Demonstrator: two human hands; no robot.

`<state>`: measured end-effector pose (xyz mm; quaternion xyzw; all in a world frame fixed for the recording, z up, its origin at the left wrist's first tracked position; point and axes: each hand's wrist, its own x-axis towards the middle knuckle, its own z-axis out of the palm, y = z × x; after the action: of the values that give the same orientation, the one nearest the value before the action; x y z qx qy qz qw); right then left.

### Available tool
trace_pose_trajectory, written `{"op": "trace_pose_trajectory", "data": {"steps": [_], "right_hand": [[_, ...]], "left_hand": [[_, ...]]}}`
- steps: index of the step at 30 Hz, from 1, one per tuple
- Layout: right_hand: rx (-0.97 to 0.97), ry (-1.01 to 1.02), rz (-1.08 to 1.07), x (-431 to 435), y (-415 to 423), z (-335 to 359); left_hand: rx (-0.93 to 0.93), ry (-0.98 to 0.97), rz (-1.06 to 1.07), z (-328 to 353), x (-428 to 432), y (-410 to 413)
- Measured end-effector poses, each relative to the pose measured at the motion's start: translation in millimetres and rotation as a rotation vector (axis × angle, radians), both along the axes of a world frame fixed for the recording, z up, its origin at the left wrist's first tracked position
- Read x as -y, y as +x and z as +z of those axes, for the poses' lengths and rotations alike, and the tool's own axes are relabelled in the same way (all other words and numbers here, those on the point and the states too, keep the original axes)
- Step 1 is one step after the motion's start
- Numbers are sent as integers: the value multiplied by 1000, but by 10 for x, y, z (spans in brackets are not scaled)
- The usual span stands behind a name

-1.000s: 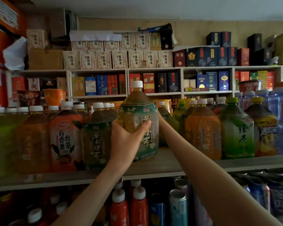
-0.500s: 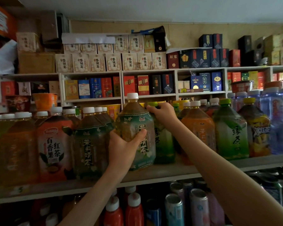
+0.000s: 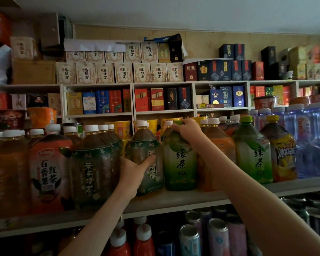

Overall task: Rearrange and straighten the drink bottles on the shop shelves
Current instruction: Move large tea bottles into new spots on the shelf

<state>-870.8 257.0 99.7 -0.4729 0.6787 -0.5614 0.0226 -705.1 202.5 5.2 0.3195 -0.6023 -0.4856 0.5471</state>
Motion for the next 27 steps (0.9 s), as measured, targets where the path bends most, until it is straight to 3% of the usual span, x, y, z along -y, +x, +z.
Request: {"op": "trace_pose_trajectory", "data": {"steps": [7, 9, 11, 13, 17, 22, 27], "right_hand": [[-28, -8, 46, 12, -72, -29], [-67, -32, 40, 20, -63, -64], [-109, -56, 28, 38, -51, -105], [-142, -83, 10, 55, -46, -136], [-171, -113, -3, 74, -56, -169], [-186, -123, -35, 115, -71, -196], [-217, -114, -85, 125, -37, -203]], "left_hand": [[22, 25, -99, 61, -5, -6], [162, -141, -14, 124, -52, 8], [368, -454, 115, 252, -139, 3], [435, -635, 192, 438, -181, -15], [422, -453, 161, 770, -89, -91], [344, -375, 201, 826, 8, -198], [348, -295, 100, 893, -7, -121]]}}
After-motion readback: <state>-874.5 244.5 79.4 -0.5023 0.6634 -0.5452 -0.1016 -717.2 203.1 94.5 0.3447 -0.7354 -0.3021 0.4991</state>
